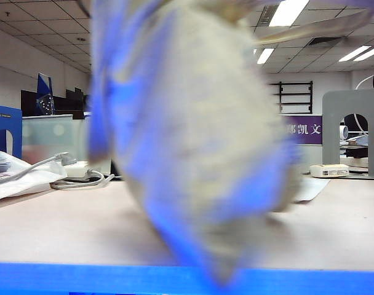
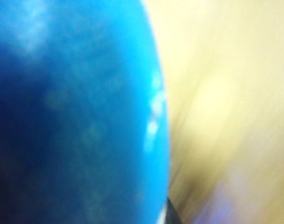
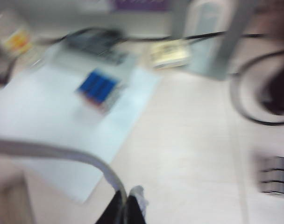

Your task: Take the glasses case out of the canvas bag and put it on the table.

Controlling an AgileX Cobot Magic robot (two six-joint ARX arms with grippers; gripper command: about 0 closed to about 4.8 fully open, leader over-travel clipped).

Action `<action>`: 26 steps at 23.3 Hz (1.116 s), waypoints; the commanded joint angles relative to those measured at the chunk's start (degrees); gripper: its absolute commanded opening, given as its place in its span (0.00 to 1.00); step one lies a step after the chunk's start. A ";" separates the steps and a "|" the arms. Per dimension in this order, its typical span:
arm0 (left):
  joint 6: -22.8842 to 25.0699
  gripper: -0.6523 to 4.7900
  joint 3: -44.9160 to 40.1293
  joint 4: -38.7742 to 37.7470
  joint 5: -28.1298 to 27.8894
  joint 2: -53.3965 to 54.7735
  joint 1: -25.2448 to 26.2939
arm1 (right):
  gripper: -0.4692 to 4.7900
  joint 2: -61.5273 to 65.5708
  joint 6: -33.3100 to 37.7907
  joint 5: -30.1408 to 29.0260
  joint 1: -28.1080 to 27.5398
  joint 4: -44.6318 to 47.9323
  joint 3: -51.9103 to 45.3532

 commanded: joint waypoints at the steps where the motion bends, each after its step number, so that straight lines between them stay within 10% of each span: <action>1: -6.10 0.17 3.52 17.53 3.91 -4.22 6.75 | 0.09 -0.20 -0.72 0.24 11.78 -5.38 -8.66; 5: -22.75 0.17 4.24 30.99 4.02 -5.68 13.31 | 0.09 -0.17 2.40 5.88 26.43 -2.78 -23.56; 9: -32.61 0.17 4.24 37.00 10.27 -6.32 15.67 | 0.09 -1.25 3.80 14.32 24.92 -5.88 -29.00; 13: -23.93 0.17 4.24 34.18 9.62 -9.11 17.29 | 0.09 -9.62 3.52 17.22 18.86 -5.81 -27.21; 18: -9.88 0.17 3.63 6.32 -7.50 -8.39 18.05 | 0.09 -21.62 0.68 10.34 4.20 -5.79 -14.01; 22: -8.00 0.17 3.63 -5.05 -7.43 -3.28 18.05 | 0.09 -22.49 -0.90 5.20 1.20 -7.06 -5.64; 24: -8.24 0.29 3.63 -8.85 -5.01 0.48 18.05 | 0.09 -22.82 0.22 4.22 1.18 -5.79 -4.50; 26: -8.26 0.91 3.63 -12.85 0.85 4.02 17.92 | 0.09 -22.95 0.22 2.16 1.20 -5.70 -4.55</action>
